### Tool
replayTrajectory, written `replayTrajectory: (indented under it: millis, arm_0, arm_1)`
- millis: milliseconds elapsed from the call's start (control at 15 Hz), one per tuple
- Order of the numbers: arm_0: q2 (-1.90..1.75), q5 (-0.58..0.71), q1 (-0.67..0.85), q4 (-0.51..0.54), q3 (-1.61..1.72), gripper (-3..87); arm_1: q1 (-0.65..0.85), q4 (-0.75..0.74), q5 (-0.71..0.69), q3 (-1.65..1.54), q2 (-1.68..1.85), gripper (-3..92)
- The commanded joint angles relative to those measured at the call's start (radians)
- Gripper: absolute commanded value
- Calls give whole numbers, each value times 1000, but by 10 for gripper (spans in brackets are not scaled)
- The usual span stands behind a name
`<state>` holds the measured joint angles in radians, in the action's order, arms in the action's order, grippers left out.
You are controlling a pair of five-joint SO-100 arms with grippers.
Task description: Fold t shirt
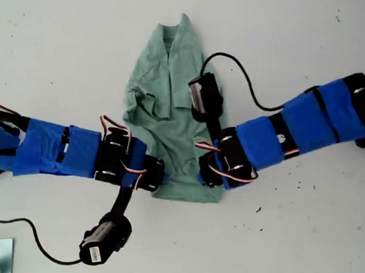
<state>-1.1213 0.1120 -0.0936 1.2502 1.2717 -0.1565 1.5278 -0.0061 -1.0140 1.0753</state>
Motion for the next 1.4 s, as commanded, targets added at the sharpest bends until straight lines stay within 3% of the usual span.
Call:
replayTrajectory:
  millis: [0,333,533,800,1067,1267,1333]
  arm_0:
    - [31,-3,8,2,-34,-2]
    - [-37,40,-172,21,-267,-2]
    - [-103,34,-215,-54,-268,-2]
    - [-242,114,-80,-12,-259,-2]
    - [-324,262,244,98,-250,-2]
    - [-305,293,341,100,-235,-2]
    - [-305,293,356,98,-233,44]
  arm_1:
    - [-31,-17,-8,-5,-9,-15]
    - [-137,-34,-121,11,334,-15]
    - [-150,-121,-117,-46,414,-15]
    - [0,-129,-213,-112,485,-15]
    - [311,-156,-397,-169,558,-15]
    - [434,-189,-443,-202,566,-17]
    - [446,-190,-443,-202,566,8]
